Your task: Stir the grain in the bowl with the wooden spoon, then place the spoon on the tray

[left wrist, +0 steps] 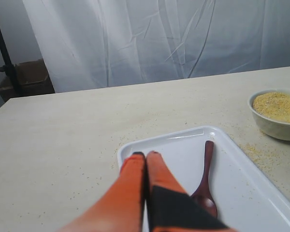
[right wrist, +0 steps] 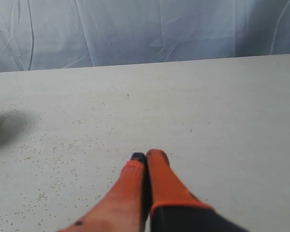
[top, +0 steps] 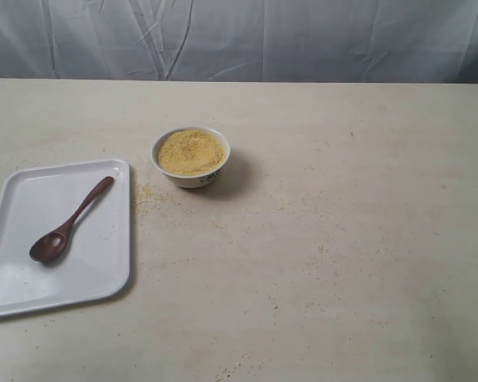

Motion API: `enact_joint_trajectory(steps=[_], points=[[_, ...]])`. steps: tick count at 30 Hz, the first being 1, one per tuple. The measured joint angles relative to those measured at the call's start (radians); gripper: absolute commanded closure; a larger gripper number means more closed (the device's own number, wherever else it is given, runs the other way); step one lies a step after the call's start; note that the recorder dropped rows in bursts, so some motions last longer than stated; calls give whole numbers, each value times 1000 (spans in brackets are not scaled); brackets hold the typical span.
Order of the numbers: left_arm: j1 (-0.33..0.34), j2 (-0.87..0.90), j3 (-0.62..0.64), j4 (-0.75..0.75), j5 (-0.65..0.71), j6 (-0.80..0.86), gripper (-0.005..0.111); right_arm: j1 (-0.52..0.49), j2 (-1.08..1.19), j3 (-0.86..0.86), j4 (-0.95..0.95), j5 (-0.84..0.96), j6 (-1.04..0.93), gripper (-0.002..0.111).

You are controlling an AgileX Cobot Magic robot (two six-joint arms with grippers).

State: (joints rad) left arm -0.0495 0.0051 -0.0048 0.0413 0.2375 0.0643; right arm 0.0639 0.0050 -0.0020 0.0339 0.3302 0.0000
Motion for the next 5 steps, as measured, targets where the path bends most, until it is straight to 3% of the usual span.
enact_joint_trajectory(steps=[5], points=[[0,0,0,0,0,0,107,0,0,0,0,0,0,107]])
